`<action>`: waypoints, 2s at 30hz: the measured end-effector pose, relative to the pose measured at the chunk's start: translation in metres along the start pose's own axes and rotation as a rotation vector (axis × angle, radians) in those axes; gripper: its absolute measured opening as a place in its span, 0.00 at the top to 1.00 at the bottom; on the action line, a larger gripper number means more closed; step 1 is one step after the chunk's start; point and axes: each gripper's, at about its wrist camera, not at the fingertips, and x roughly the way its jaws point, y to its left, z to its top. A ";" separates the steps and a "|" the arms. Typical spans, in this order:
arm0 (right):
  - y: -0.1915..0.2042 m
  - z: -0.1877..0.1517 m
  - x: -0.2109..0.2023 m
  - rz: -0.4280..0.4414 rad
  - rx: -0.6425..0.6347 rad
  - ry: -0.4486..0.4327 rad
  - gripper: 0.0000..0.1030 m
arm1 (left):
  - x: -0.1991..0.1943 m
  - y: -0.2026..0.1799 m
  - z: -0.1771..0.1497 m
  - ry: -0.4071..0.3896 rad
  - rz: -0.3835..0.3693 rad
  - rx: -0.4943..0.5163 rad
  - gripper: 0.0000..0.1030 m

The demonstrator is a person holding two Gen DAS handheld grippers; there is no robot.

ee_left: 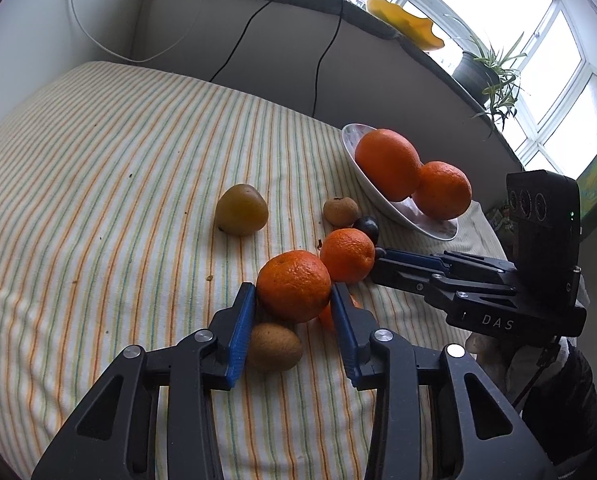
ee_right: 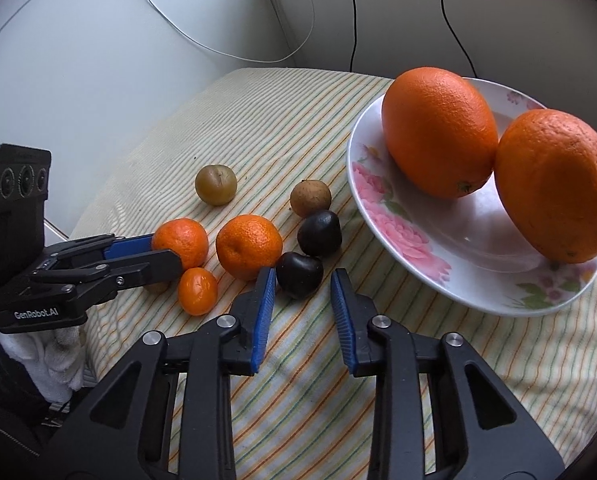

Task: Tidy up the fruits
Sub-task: 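Close the left gripper on a small tangerine and lift it, then carry the tangerine over the floral plate and open the left gripper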

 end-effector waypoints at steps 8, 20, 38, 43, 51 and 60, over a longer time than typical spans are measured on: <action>-0.009 0.001 -0.004 0.058 0.026 0.006 0.78 | 0.000 -0.001 0.000 -0.006 0.006 0.003 0.65; -0.016 -0.014 -0.035 0.046 0.060 -0.069 0.78 | -0.011 -0.007 0.007 -0.045 0.000 0.016 0.65; -0.035 -0.016 -0.102 -0.052 0.106 -0.227 0.78 | 0.019 -0.067 0.038 -0.056 -0.093 0.126 0.65; -0.046 -0.011 -0.118 -0.071 0.117 -0.254 0.78 | 0.032 -0.087 0.042 -0.045 -0.107 0.162 0.65; -0.070 -0.003 -0.138 -0.099 0.135 -0.300 0.78 | 0.052 -0.110 0.043 -0.017 -0.109 0.211 0.65; -0.108 0.016 -0.139 -0.162 0.150 -0.305 0.78 | 0.065 -0.126 0.045 -0.002 -0.087 0.239 0.65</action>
